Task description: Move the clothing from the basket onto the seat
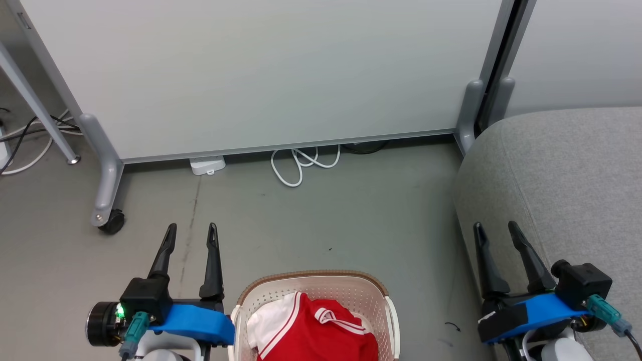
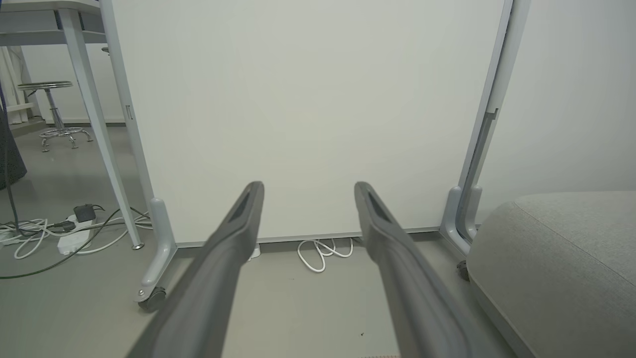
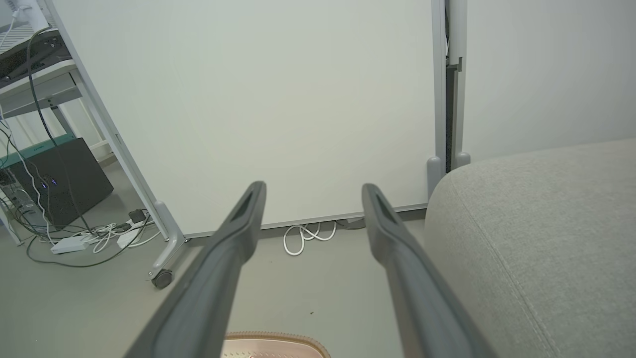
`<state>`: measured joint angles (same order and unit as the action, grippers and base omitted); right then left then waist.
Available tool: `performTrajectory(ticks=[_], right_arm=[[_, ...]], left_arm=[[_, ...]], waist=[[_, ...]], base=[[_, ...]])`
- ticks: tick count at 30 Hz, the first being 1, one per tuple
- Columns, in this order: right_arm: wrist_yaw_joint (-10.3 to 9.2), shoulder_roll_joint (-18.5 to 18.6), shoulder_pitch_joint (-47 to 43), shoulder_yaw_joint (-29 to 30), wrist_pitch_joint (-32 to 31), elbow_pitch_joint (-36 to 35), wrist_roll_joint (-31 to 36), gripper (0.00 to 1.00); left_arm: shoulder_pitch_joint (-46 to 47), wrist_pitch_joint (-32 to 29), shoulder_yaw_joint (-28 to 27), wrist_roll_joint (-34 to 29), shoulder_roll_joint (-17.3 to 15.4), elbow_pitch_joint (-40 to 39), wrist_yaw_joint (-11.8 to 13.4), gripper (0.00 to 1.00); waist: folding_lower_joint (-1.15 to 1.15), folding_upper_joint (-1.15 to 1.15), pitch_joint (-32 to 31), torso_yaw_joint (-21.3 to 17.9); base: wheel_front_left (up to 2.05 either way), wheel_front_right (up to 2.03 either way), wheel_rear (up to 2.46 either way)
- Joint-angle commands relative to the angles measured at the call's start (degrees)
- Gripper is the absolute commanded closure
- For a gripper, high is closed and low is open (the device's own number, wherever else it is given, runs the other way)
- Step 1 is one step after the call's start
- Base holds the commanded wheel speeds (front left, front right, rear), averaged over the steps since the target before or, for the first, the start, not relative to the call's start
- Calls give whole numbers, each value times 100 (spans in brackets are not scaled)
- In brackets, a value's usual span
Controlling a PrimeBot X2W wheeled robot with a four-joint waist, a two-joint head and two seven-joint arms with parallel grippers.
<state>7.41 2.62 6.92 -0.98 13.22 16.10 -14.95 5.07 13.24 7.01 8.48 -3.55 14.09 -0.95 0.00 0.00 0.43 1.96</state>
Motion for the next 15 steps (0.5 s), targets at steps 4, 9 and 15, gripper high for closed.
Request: performTrajectory(ticks=[4, 9, 15], right_arm=[[13, 40, 95, -19, 73, 27, 216, 0], [13, 42, 119, -33, 127, 65, 419, 0], [14, 42, 115, -71, 188, 107, 645, 0]], left_arm=[[96, 76, 37, -227, -43, 10, 42, 0], [101, 125, 54, -429, -44, 28, 50, 0], [99, 188, 79, -650, -38, 29, 69, 0]], waist=[[0, 0, 0, 8], [0, 0, -4, 14], [0, 0, -10, 26]], base=[[0, 0, 0], [0, 0, 0], [0, 0, 0]])
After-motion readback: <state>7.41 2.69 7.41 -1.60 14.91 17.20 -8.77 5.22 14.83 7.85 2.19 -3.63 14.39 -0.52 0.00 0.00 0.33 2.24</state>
